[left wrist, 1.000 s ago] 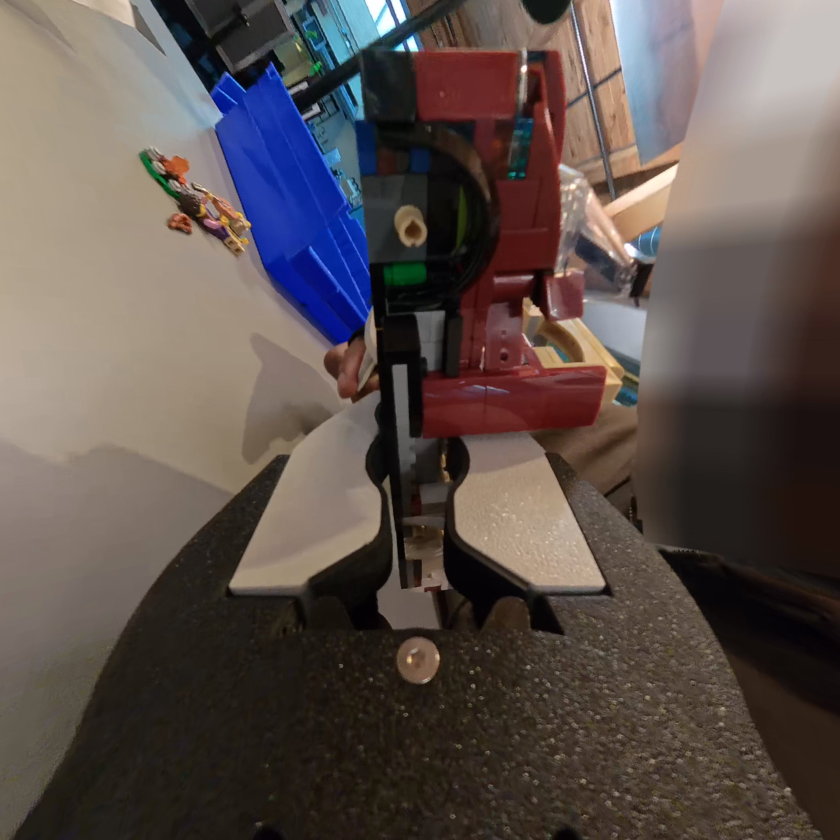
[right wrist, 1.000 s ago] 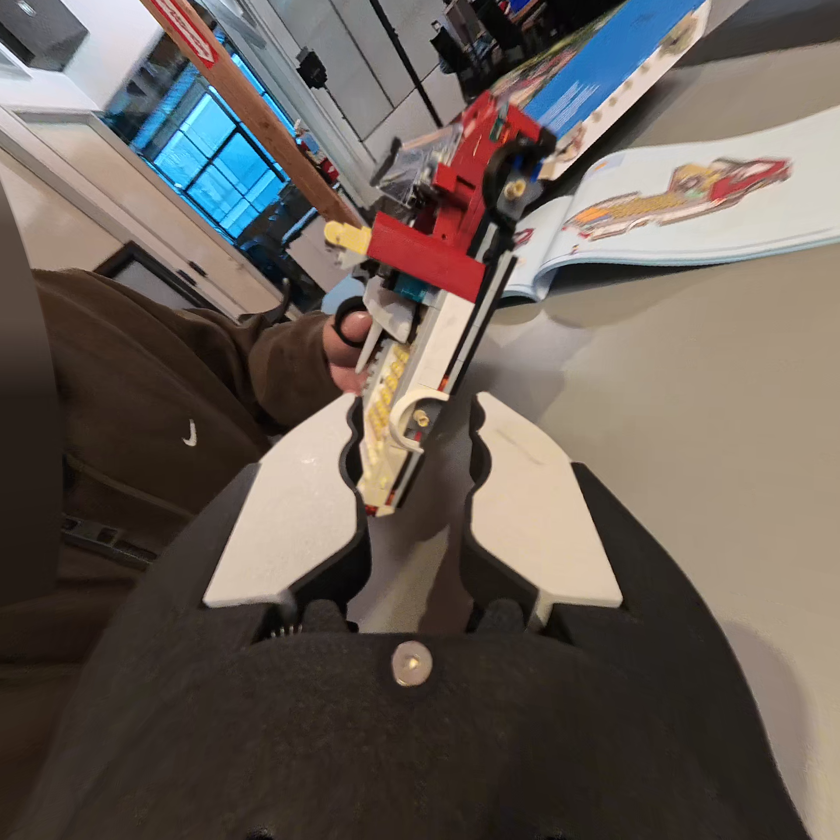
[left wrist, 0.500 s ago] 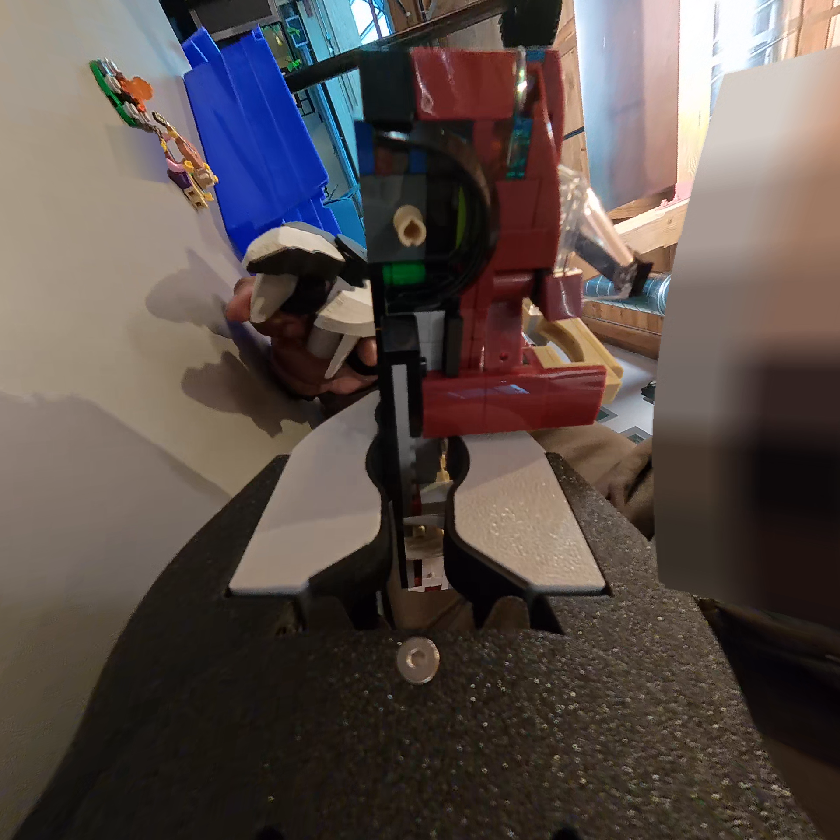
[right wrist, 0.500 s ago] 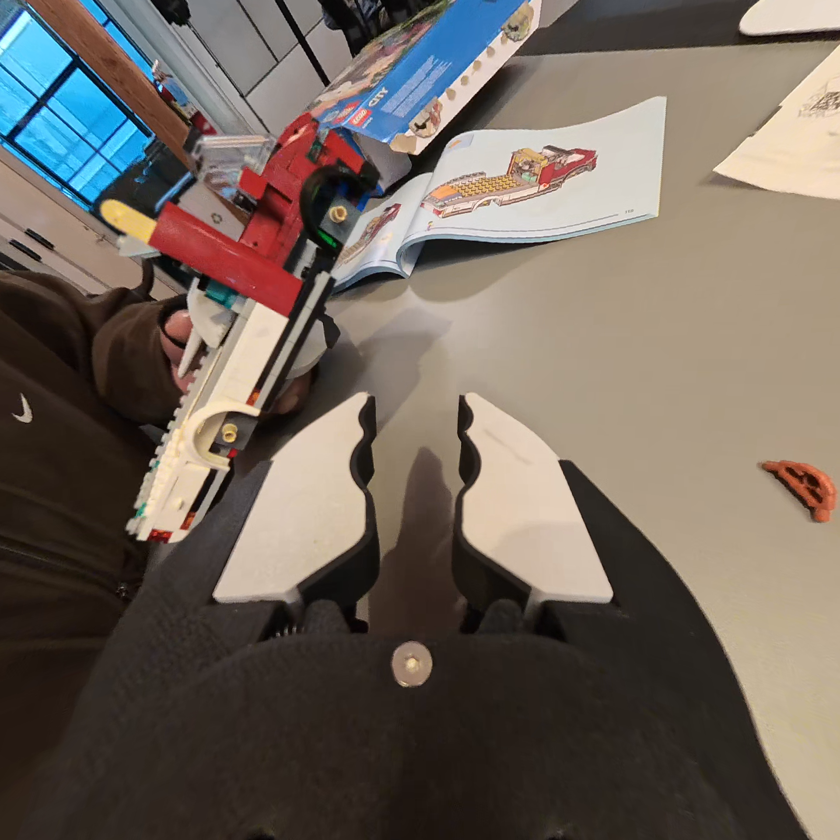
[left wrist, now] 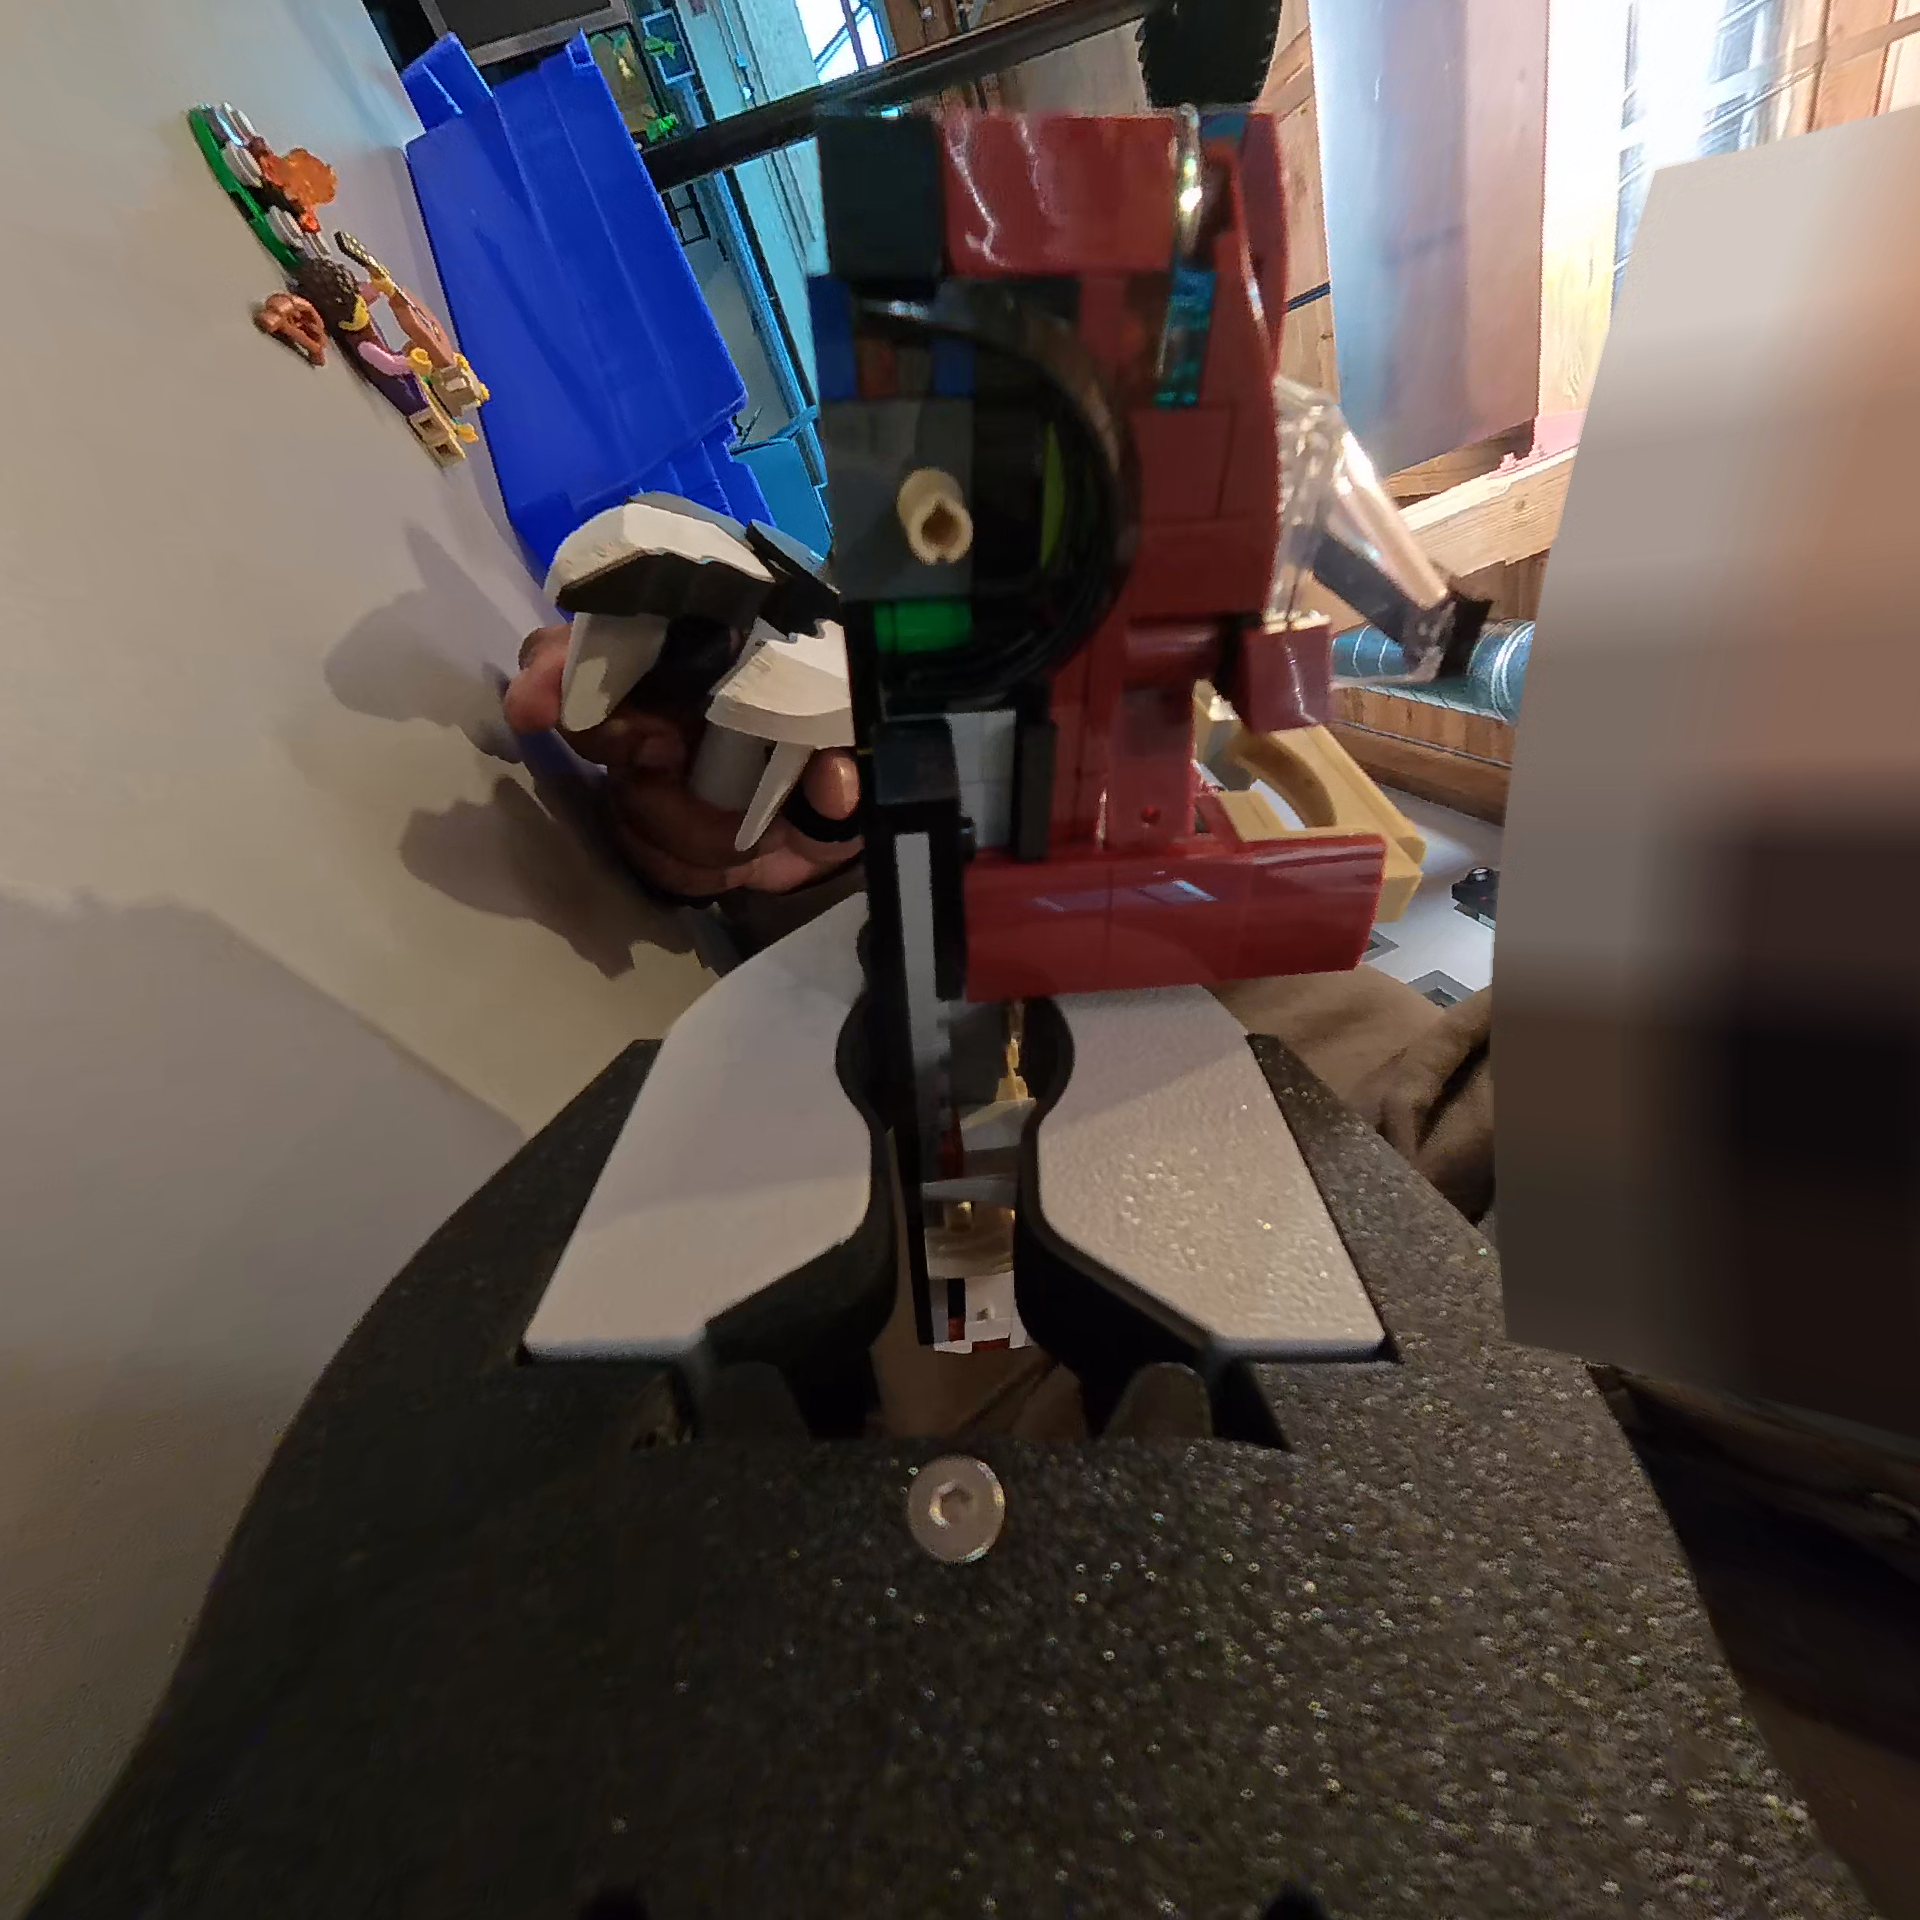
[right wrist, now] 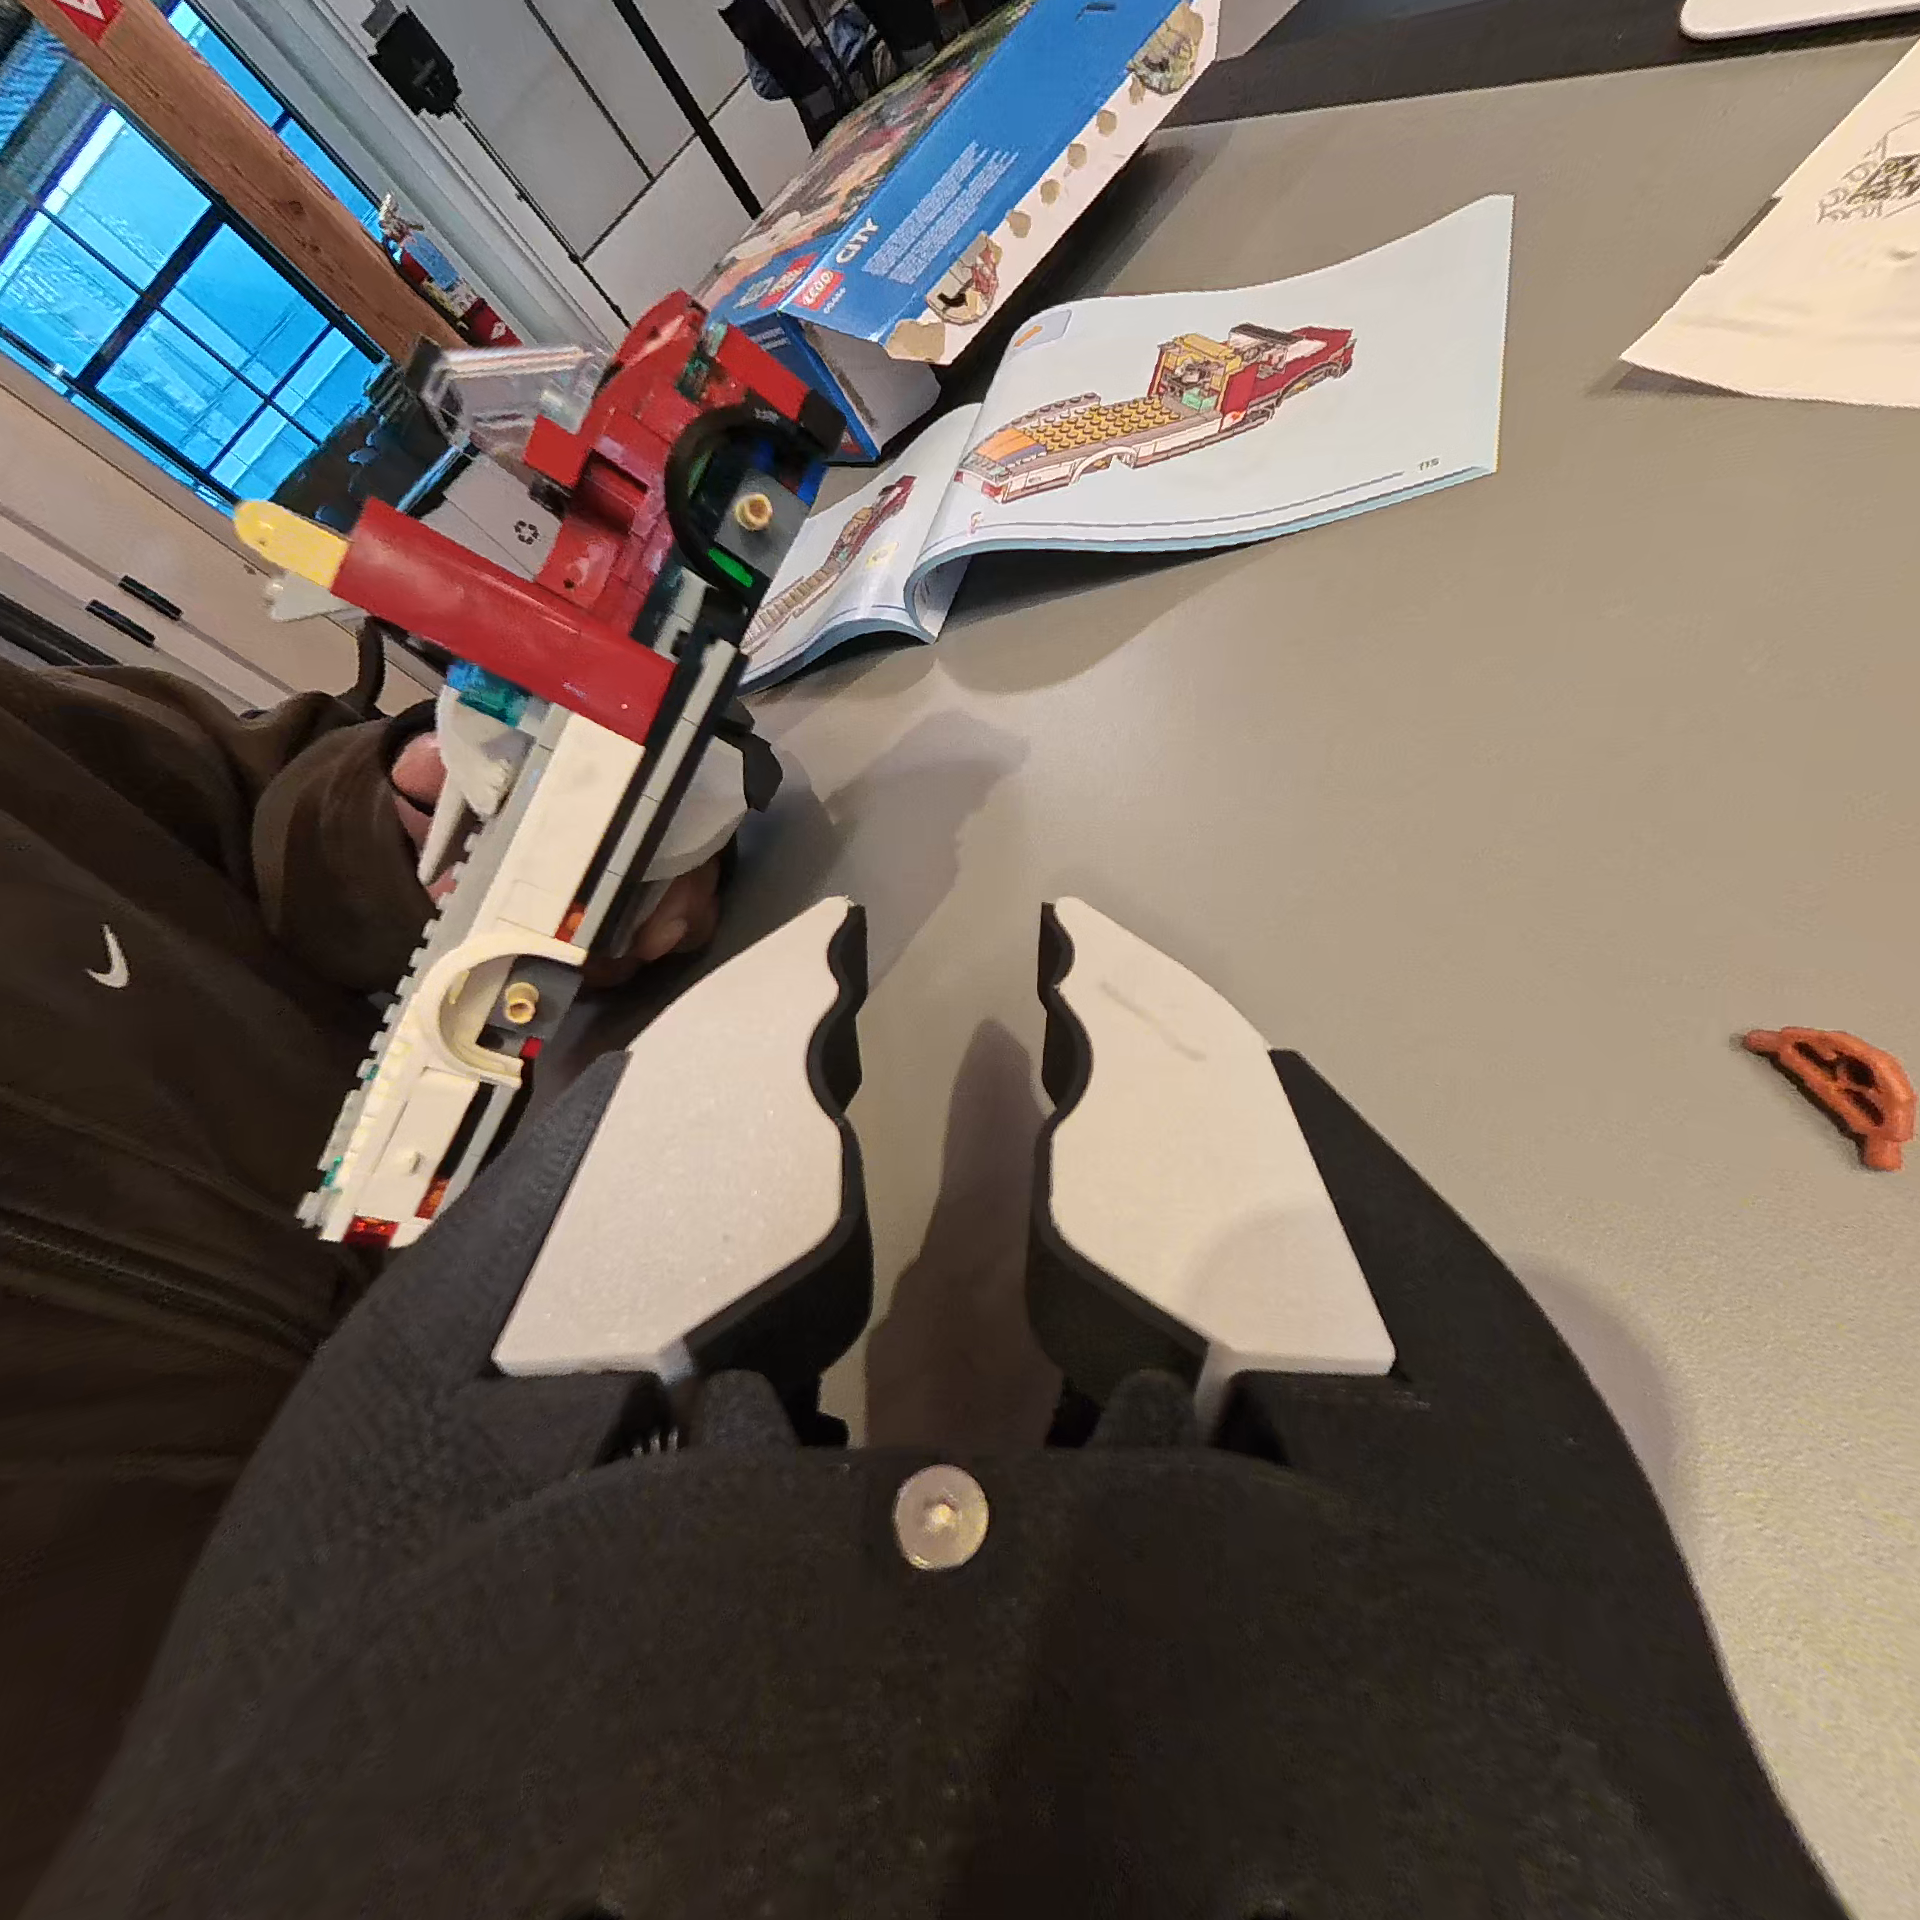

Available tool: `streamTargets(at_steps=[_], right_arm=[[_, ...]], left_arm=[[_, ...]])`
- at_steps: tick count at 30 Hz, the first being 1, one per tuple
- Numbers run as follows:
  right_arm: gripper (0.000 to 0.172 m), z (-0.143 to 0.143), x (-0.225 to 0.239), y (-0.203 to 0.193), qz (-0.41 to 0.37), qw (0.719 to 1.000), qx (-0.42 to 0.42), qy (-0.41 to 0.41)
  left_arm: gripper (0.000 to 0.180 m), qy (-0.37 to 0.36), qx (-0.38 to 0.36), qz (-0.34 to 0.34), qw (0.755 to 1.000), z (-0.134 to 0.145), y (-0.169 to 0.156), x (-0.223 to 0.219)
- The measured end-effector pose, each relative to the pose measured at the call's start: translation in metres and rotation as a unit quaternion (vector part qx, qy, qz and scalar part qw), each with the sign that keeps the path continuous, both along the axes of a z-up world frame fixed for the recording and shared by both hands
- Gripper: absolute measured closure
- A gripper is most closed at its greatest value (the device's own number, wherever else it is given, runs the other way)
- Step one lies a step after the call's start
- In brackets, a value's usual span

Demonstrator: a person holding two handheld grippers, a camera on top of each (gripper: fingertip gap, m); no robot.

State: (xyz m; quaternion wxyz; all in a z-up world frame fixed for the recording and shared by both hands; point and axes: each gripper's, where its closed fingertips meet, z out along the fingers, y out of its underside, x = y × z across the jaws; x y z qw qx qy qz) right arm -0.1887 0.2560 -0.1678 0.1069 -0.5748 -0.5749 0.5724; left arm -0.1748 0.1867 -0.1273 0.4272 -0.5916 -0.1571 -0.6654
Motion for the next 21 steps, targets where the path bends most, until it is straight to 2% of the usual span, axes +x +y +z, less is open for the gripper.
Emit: streamTargets(at_steps=[21], right_arm=[[0.139,0.000,0.003,-0.005,0.003,1.000,0.016,-0.003]], left_arm=[[0.160,-0.003,-0.049,0.020,0.999,-0.013,0.004,-0.007]])
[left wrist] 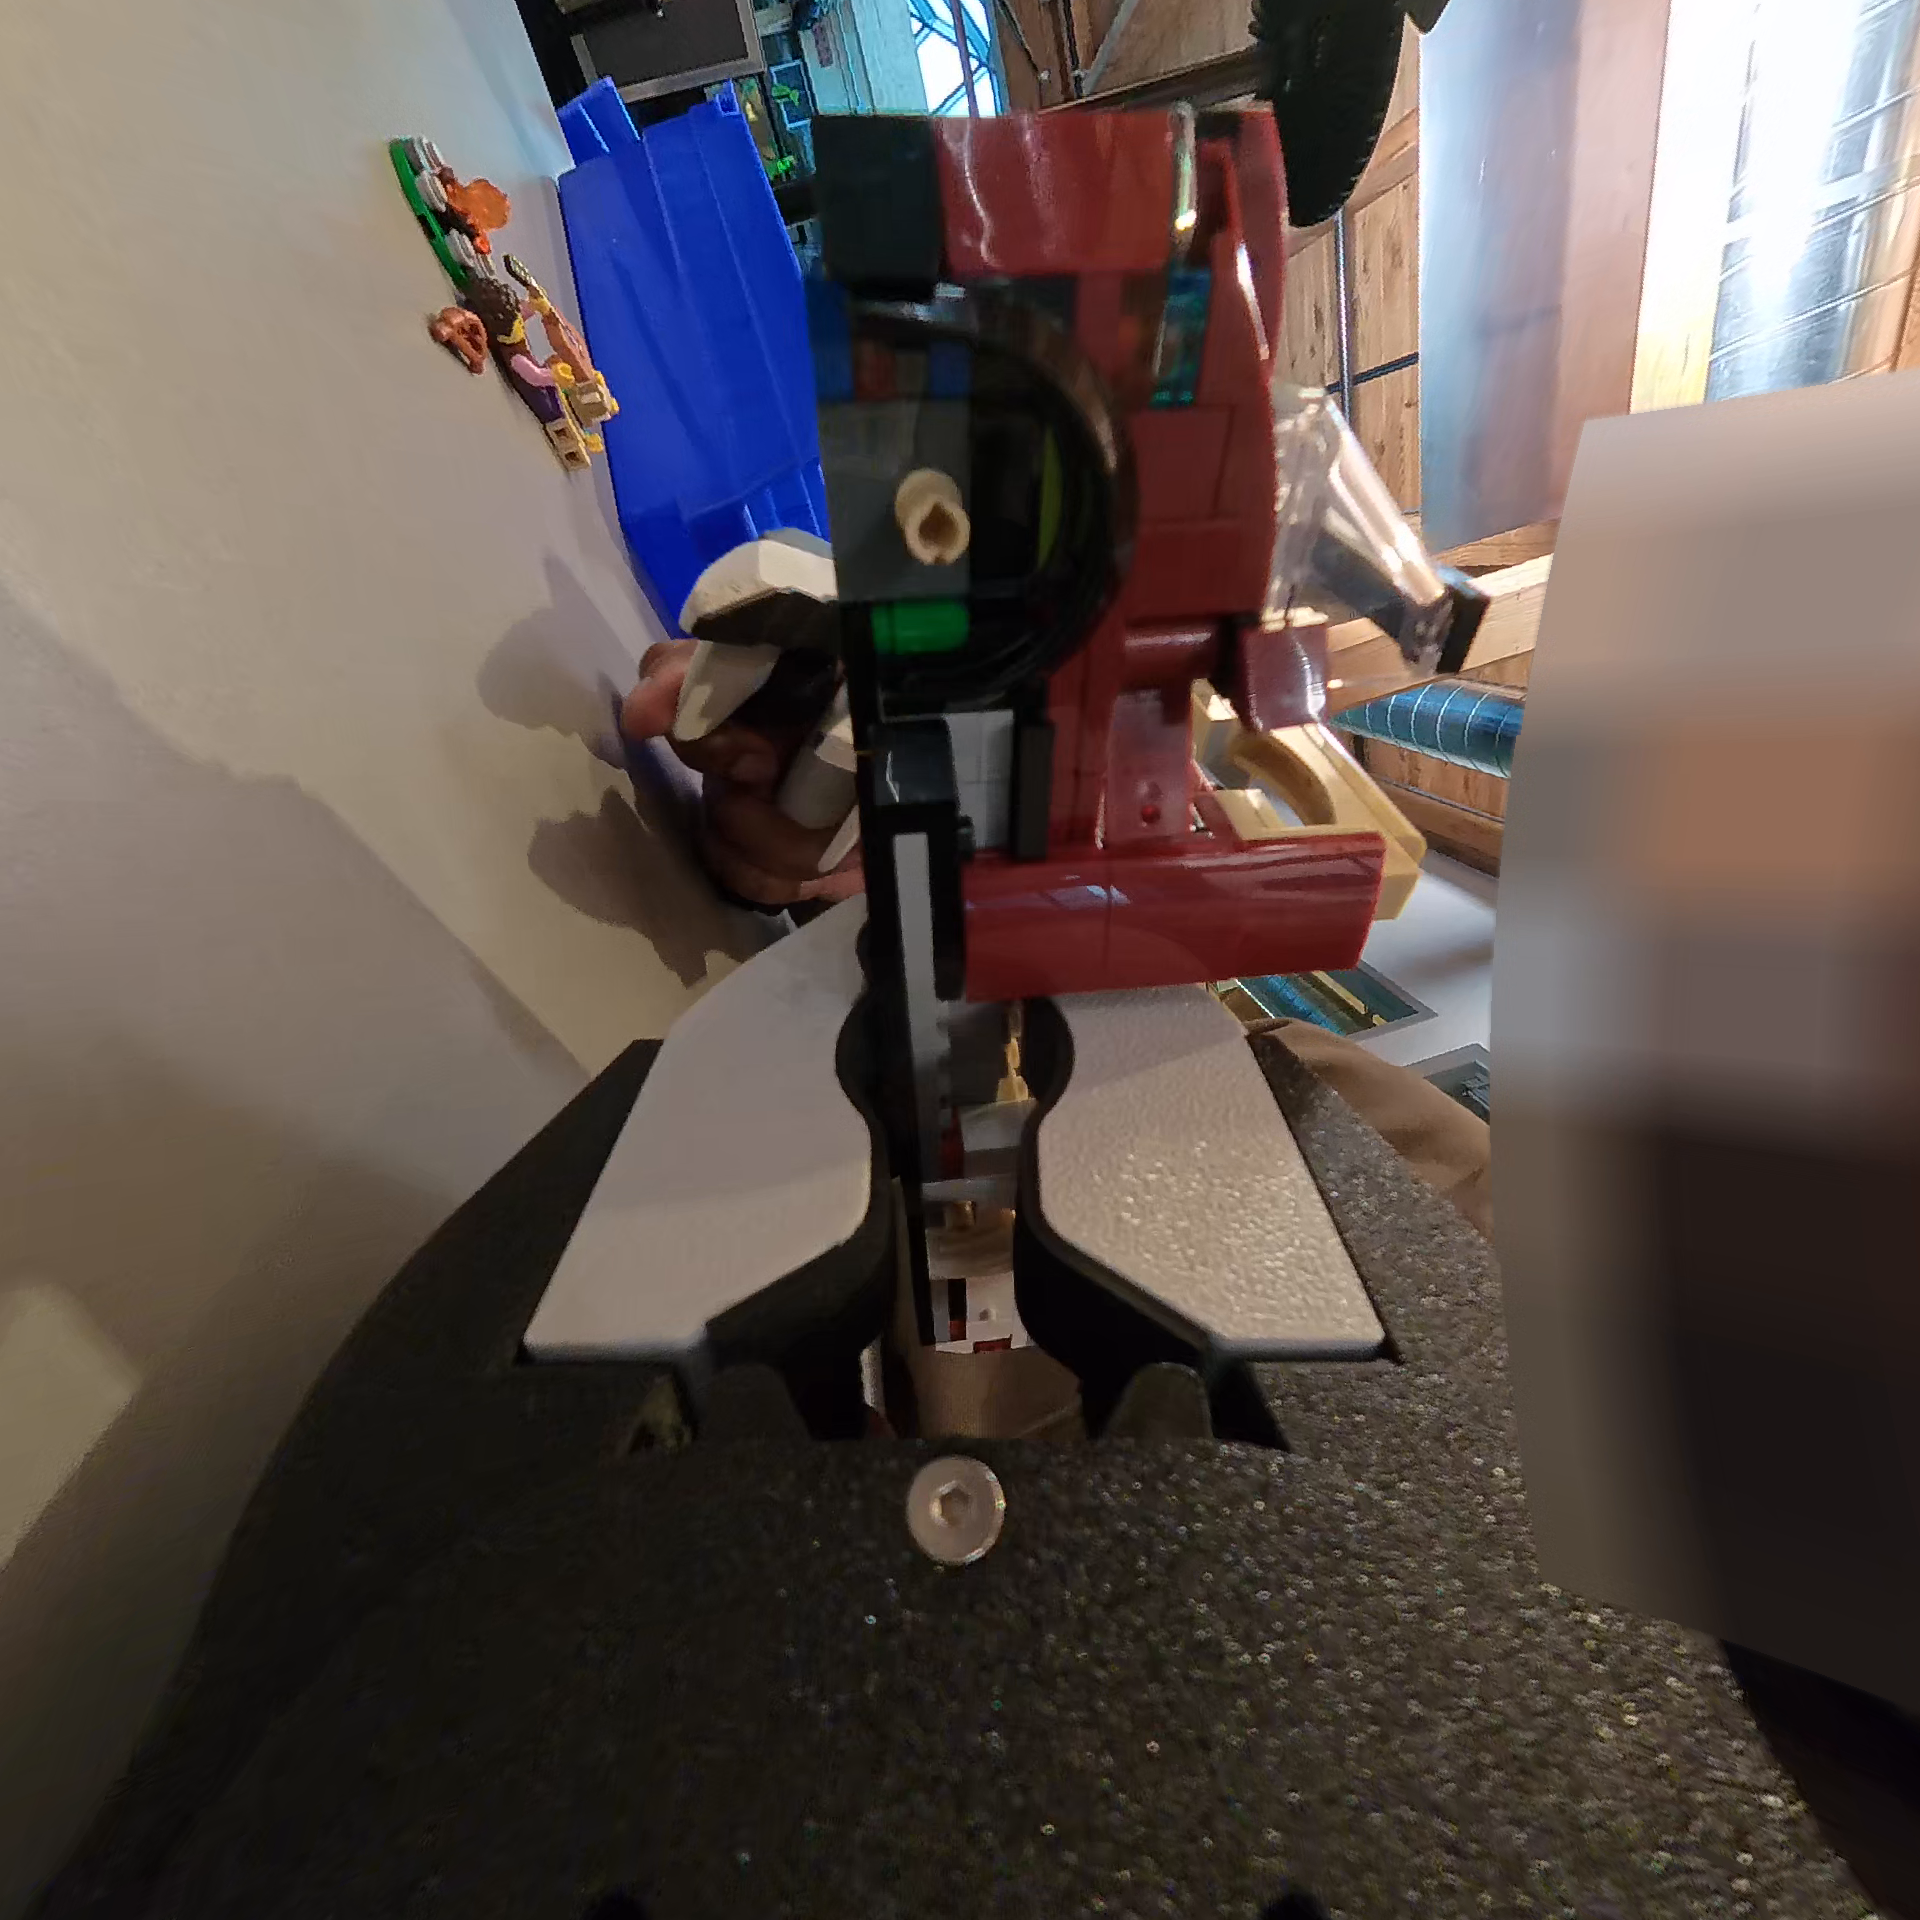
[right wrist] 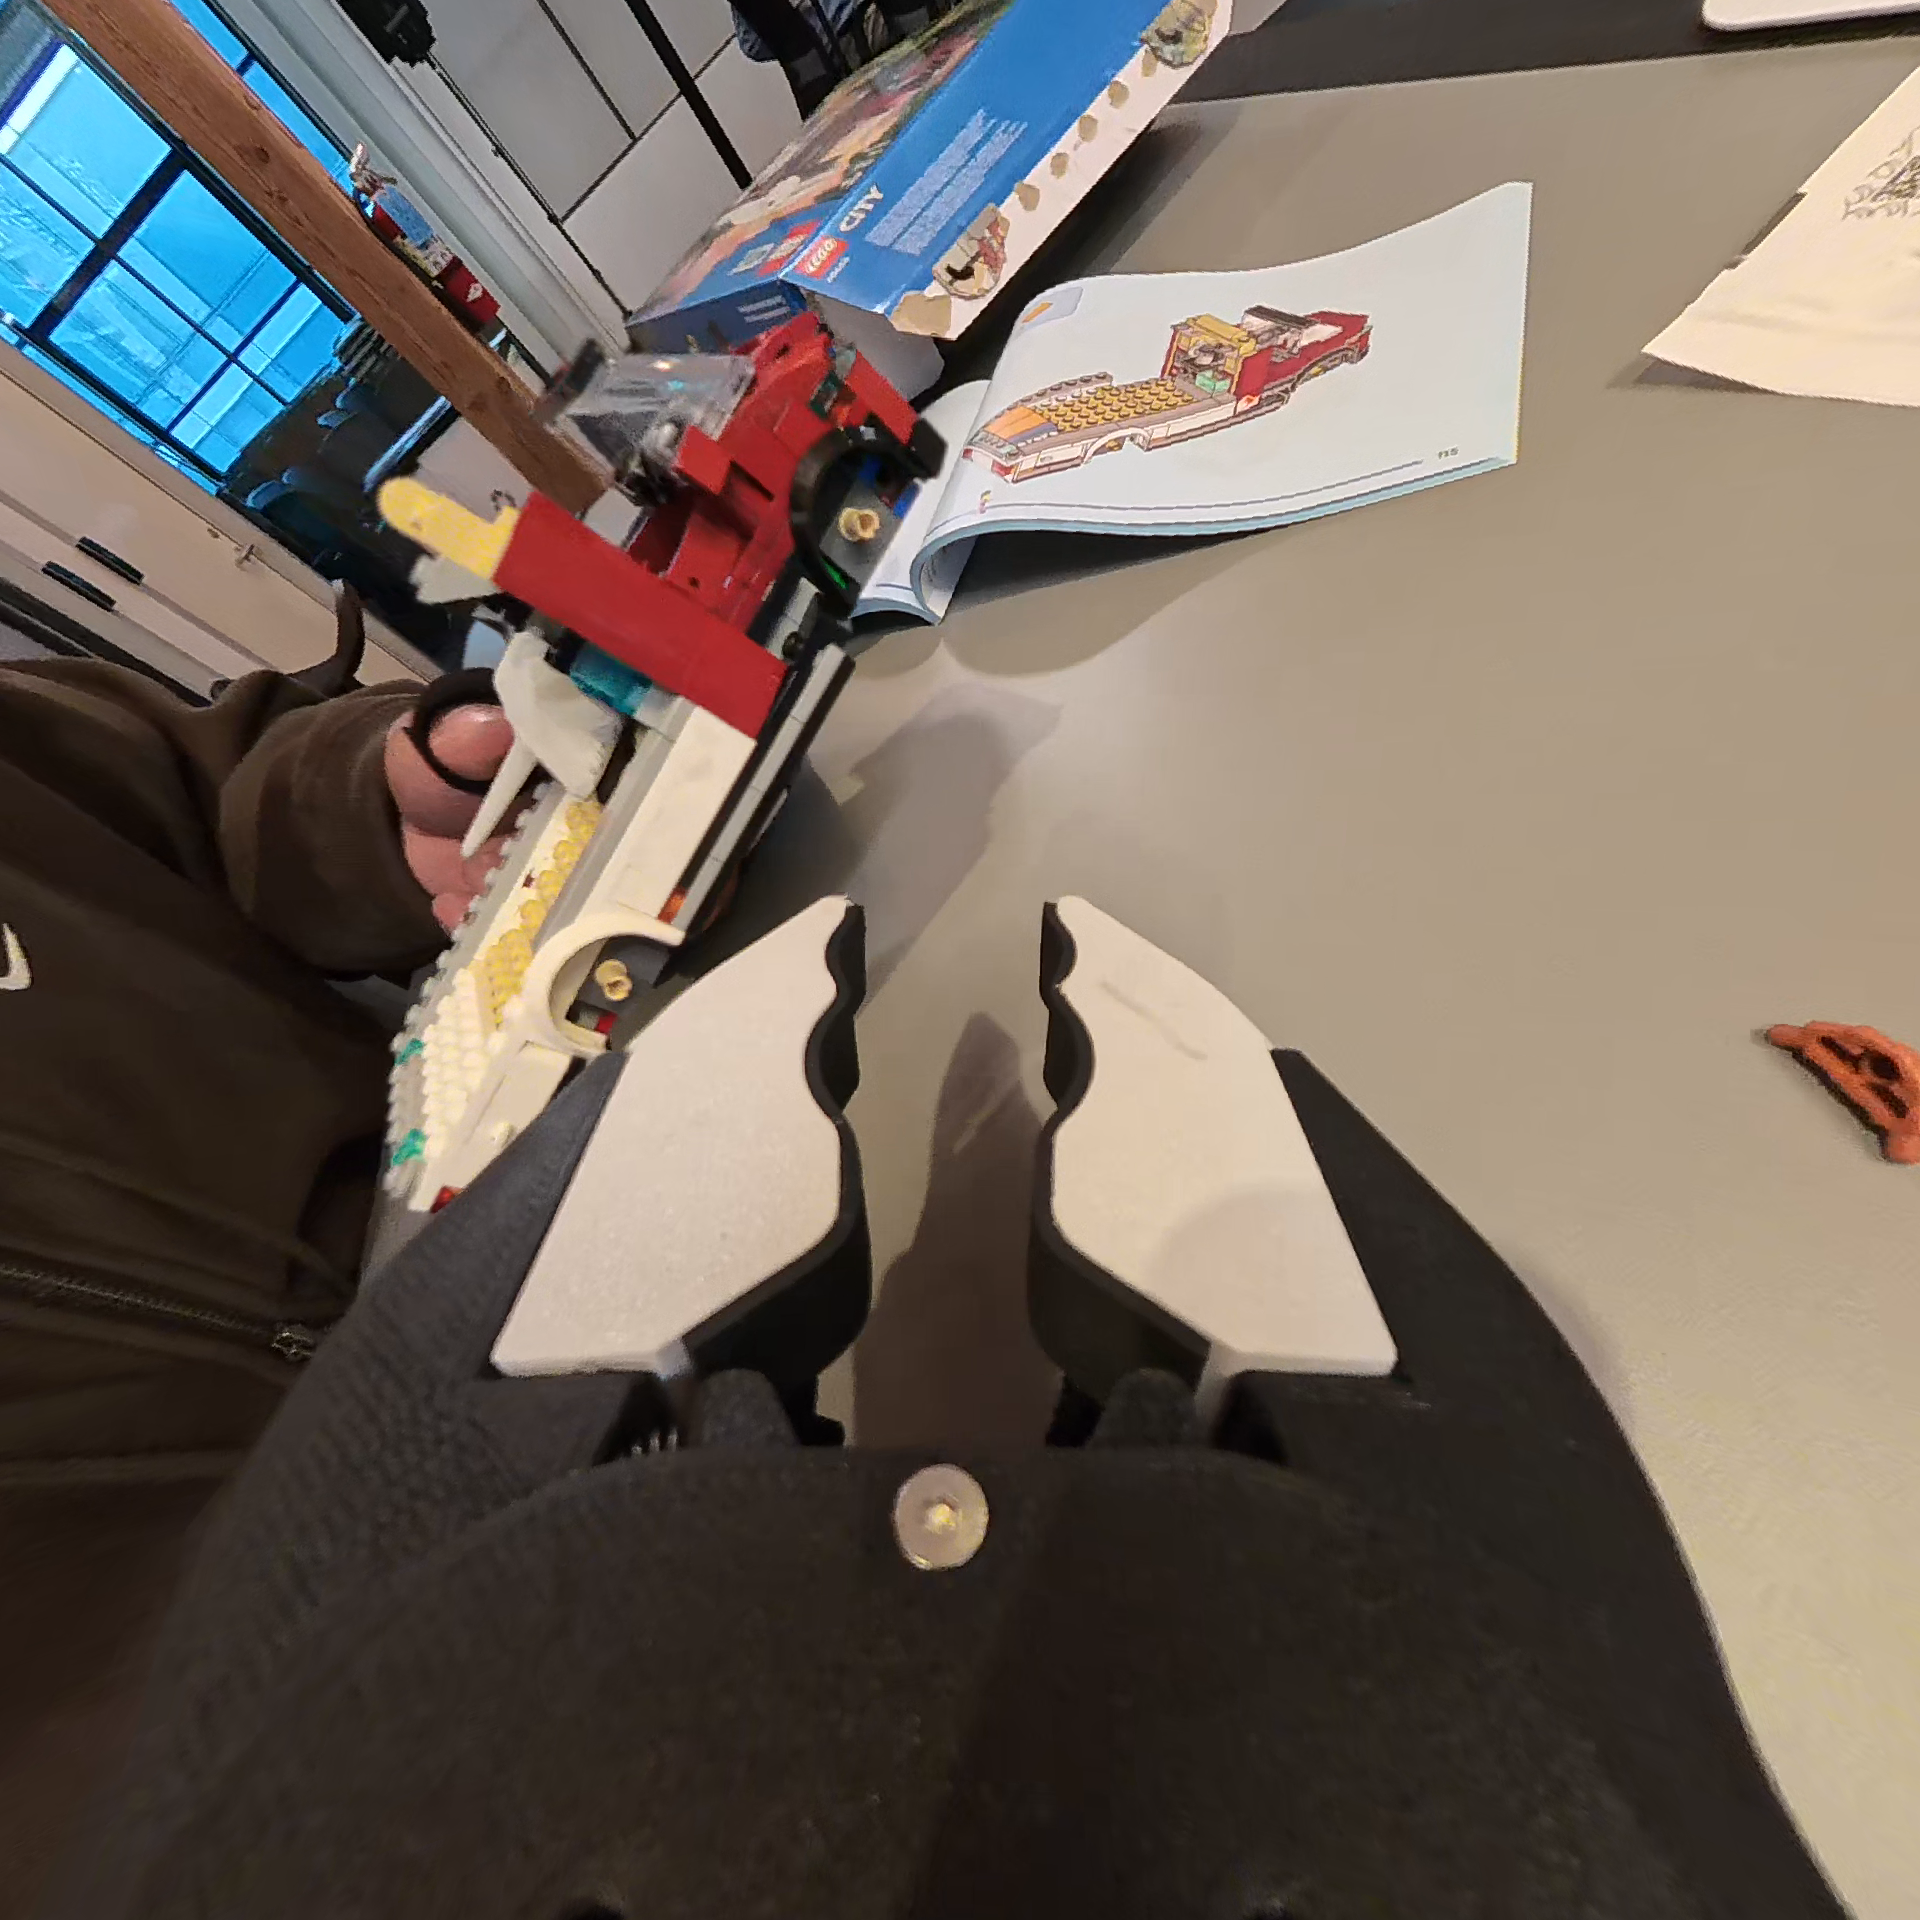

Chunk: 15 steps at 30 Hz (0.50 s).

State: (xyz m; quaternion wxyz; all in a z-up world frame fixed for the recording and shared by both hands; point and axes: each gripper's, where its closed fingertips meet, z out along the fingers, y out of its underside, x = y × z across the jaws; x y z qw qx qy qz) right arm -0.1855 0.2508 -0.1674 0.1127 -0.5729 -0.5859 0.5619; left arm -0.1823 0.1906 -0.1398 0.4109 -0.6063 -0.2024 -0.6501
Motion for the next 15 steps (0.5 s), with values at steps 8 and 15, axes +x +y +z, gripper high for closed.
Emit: streamTargets(at_steps=[8,15], right_arm=[[0.139,0.013,0.046,-0.007,0.031,0.995,0.094,-0.010],[0.142,-0.018,0.138,-0.023,0.124,0.964,0.217,-0.088]], left_arm=[[0.160,0.002,-0.003,-0.001,1.000,-0.001,0.000,0.000],[0.160,0.010,-0.005,-0.010,1.000,-0.002,0.000,0.004]])
